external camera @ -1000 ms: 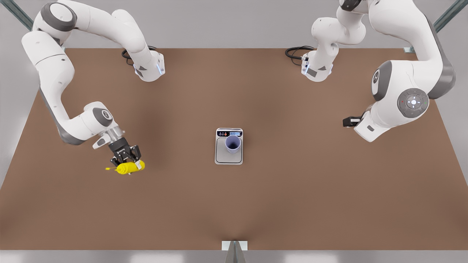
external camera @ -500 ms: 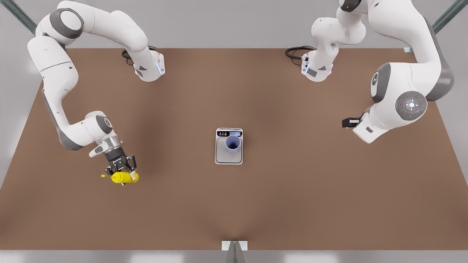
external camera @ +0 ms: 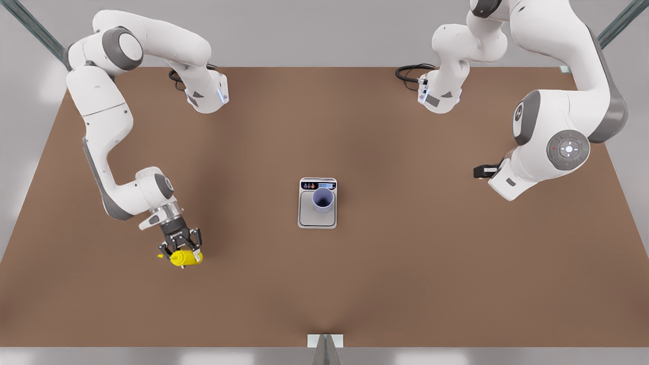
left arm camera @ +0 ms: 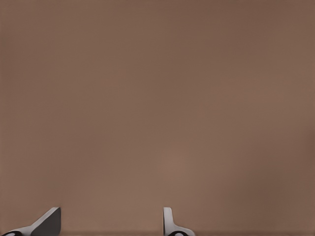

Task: Move cup to the weight, pick up sauce bottle, pour sauce

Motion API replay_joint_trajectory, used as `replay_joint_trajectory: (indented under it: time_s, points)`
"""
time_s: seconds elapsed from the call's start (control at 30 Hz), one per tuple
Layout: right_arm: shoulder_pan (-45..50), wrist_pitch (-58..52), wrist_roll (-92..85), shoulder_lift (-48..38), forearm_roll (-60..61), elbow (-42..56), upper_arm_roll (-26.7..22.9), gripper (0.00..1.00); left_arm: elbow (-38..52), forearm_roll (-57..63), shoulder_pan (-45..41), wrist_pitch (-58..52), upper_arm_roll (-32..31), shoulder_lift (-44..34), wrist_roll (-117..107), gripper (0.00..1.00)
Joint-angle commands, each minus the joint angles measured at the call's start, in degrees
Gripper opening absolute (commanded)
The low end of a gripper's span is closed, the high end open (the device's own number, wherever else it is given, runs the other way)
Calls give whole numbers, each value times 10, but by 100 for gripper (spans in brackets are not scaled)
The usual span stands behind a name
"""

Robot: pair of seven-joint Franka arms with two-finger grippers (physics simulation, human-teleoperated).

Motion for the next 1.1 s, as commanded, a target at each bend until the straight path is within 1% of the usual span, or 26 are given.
replay_joint_trajectory:
  time_s: [0.0, 0.07, 0.13, 0.17, 0.33, 0.4, 0.47, 0.5, 0.53, 0.83, 1.07]
  points:
    - [4, 0, -1603, 1, 1, 4, -3, 61, 0, -1, 0, 0, 0, 0, 0, 100]
    - [11, 0, -1603, 3, 1, 5, -10, 62, -1, -1, 0, 0, 0, 0, 0, 100]
    - [52, -3, -1604, 1, 1, 15, -48, 62, -1, -1, 0, 0, 0, 0, 0, 100]
    - [61, -6, -1603, 1, 1, 17, -57, 63, -1, -1, 0, 0, 0, 1, 0, 100]
    - [60, -15, -1604, 6, 4, 17, -59, 65, -1, -1, 0, 0, 0, 2, 0, 100]
    - [83, -30, -1604, 8, 14, 17, -86, 65, -1, -1, 0, 0, 0, 2, 0, 100]
    - [89, -33, -1604, 7, 15, 17, -93, 67, -1, -1, 0, 0, 1, 2, 0, 100]
    - [89, -33, -1604, 7, 15, 17, -92, 85, -1, -1, 0, 1, 0, 2, 0, 100]
    - [89, -33, -1604, 7, 17, 17, -92, 100, -1, -1, 0, 0, 1, 2, 0, 100]
    - [91, -28, -1604, 0, 21, 12, -93, 100, -1, -1, 0, 0, 3, 5, 0, 100]
    - [74, -27, -1604, -23, 20, -18, -93, 100, -1, -1, 0, 0, 4, 5, 0, 100]
